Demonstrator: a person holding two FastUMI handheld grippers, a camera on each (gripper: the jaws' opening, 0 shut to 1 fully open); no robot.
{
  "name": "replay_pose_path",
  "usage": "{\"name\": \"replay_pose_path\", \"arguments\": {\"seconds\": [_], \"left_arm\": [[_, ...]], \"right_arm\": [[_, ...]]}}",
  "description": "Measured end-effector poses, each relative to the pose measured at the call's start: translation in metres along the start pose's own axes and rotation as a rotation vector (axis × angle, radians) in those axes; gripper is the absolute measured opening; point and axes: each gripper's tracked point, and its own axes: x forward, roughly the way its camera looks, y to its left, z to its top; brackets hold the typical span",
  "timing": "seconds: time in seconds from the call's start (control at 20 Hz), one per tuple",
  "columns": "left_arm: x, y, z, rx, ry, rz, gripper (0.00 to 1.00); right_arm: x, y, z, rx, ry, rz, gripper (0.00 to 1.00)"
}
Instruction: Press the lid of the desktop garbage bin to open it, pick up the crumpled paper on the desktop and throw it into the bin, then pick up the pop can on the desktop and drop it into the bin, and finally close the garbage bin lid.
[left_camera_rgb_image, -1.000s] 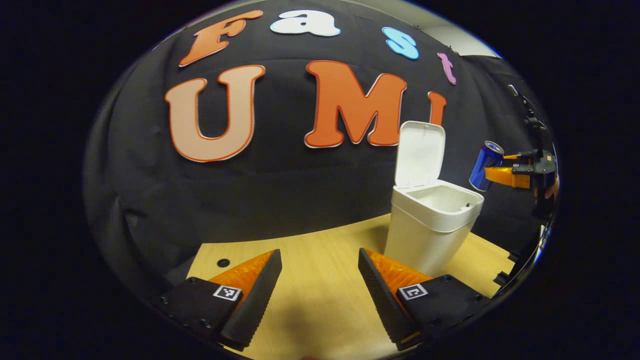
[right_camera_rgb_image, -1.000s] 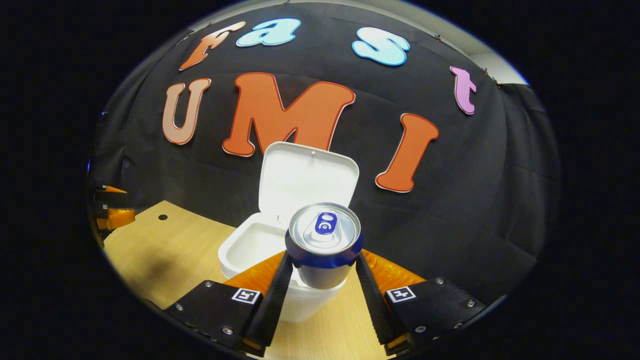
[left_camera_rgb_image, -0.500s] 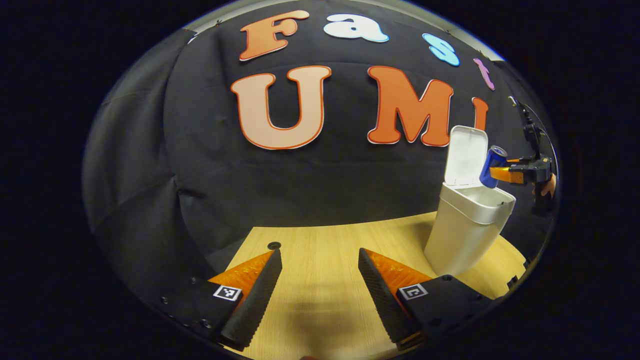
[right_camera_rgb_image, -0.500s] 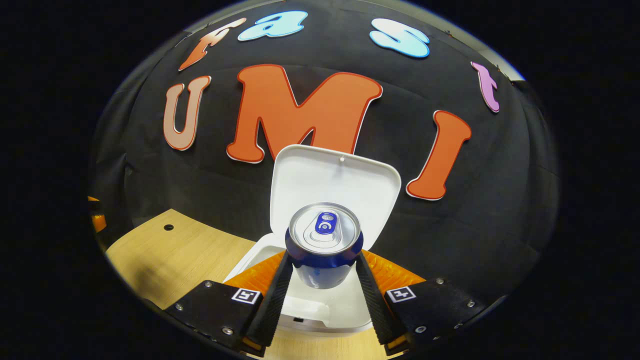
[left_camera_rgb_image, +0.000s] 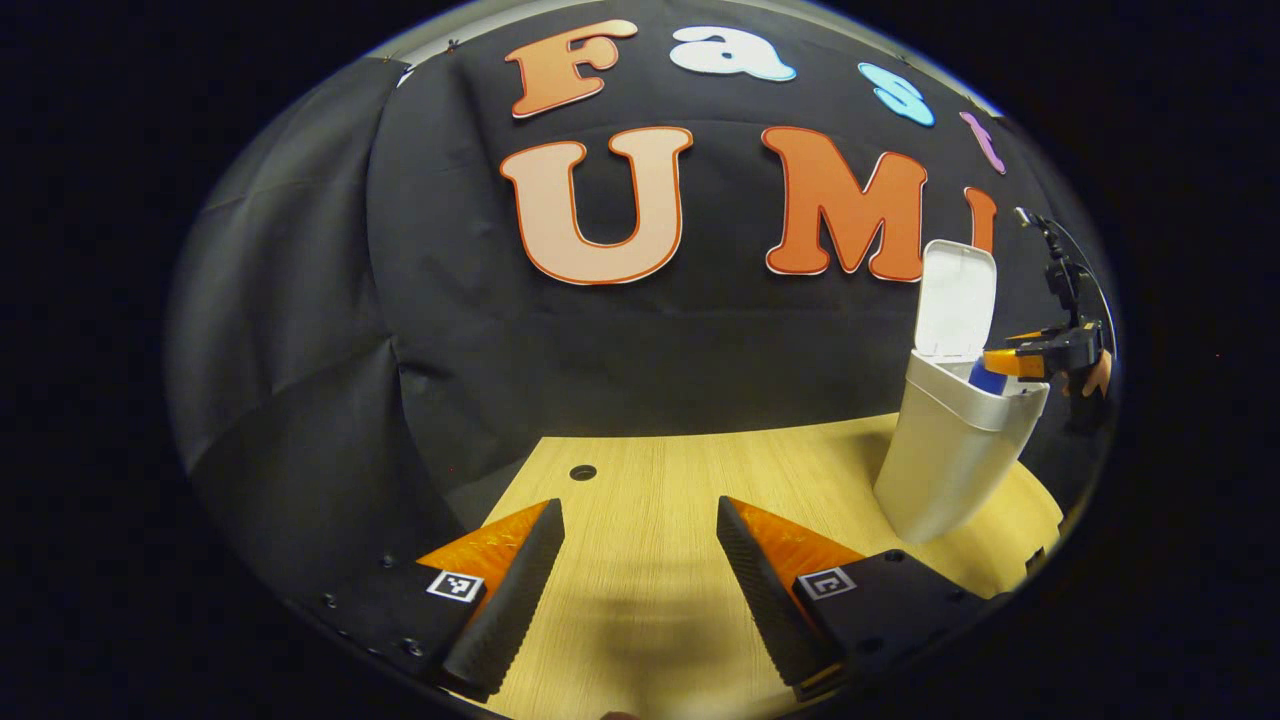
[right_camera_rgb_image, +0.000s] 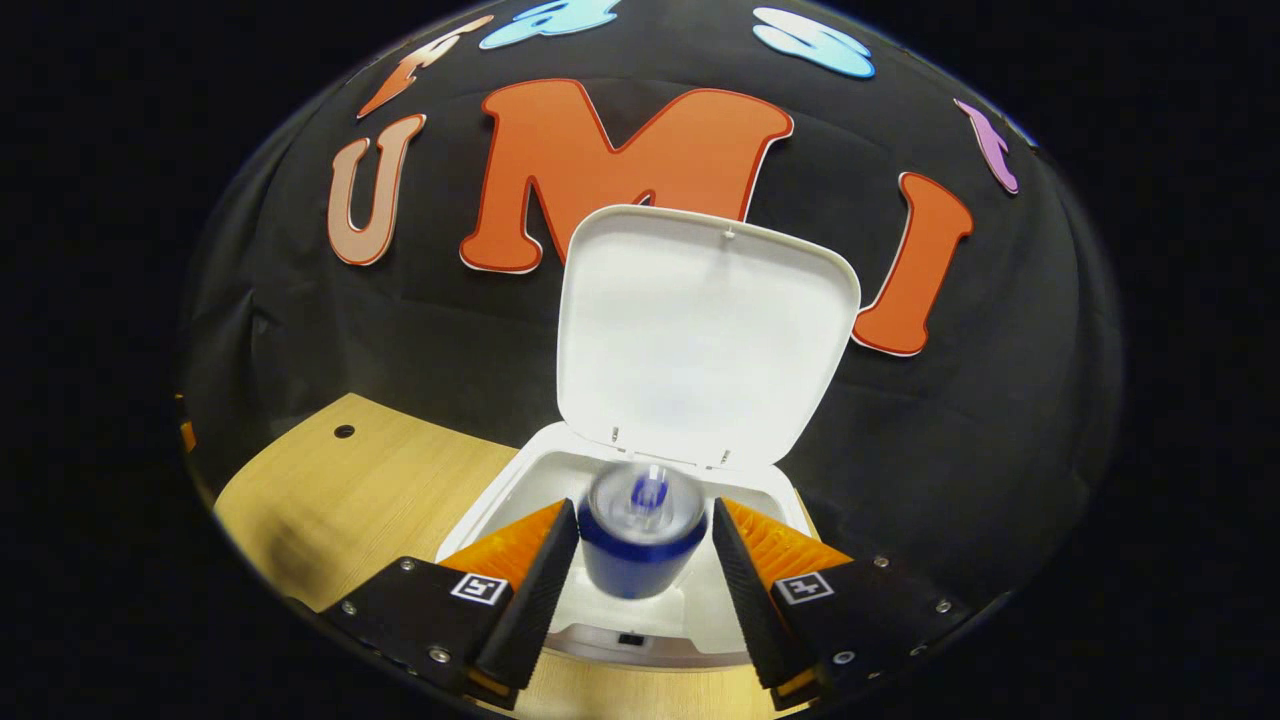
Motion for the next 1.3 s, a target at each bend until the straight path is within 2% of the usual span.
{"name": "replay_pose_path", "arguments": {"seconds": [0.15, 0.45, 0.65, 1.0, 1.15, 1.3], "left_arm": [[-0.005, -0.001, -0.004, -0.012, 0.0, 0.004, 0.98], [-0.008, 0.003, -0.012, -0.029, 0.005, 0.022, 0.98], [-0.012, 0.002, -0.024, -0.014, 0.021, 0.044, 0.98], [-0.017, -0.003, -0.051, -0.086, 0.065, 0.053, 0.98], [-0.019, 0.002, -0.055, -0.09, 0.071, 0.066, 0.98], [-0.019, 0.008, -0.056, -0.106, 0.071, 0.086, 0.98]], "right_arm": [[-0.004, -0.005, 0.011, -0.006, -0.016, -0.004, 0.89], [-0.009, -0.026, 0.082, -0.035, -0.107, -0.031, 0.95], [-0.005, -0.04, 0.12, -0.006, -0.119, -0.04, 0.96], [0.007, -0.048, 0.179, 0.012, -0.168, -0.027, 0.96], [0.021, -0.055, 0.192, -0.001, -0.158, -0.053, 0.96], [0.033, -0.057, 0.196, 0.038, -0.117, -0.055, 0.96]]}}
